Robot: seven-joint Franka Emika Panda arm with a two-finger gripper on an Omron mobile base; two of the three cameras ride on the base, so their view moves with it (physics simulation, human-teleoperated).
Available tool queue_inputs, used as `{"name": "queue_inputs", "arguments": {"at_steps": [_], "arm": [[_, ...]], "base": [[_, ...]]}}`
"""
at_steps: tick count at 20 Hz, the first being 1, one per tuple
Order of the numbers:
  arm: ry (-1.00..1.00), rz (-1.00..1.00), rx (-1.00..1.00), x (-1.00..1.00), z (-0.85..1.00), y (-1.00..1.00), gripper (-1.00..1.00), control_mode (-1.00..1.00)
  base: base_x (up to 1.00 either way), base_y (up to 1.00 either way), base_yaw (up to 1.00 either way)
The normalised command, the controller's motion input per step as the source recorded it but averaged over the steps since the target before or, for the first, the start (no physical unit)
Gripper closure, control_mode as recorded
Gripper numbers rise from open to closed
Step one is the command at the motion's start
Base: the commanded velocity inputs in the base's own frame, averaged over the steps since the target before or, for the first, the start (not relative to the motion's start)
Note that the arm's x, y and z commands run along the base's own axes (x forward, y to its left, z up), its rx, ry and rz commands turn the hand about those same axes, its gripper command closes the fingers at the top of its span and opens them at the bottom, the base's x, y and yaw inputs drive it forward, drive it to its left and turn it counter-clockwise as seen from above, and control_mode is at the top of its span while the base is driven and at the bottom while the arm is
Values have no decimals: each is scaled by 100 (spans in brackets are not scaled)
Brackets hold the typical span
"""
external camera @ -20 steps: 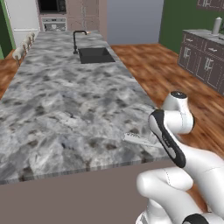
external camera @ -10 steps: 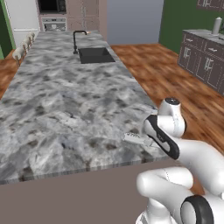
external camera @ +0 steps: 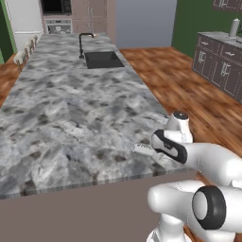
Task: Pick up the tongs from the counter and place them near the plate next to the oven.
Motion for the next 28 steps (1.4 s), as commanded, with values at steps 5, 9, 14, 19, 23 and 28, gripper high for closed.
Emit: {"name": "queue_inputs", "arguments": {"at_steps": [5,9,14,19,23,28], "arm": [[0,3,0,25,-37,0,-100,-100],[0,4,0,24,-41,0,-100,-100],[0,5,0,19,-49,0,-100,-100],[0,4,0,13,-55,0,-100,-100],[0,4,-3,11,-68,1,100,-100],[-2,1,0,4,-18,0,100,-100]], "base": [[0,0,0],[0,0,0],[0,0,0],[0,0,0],[0,0,0],[0,0,0]]}}
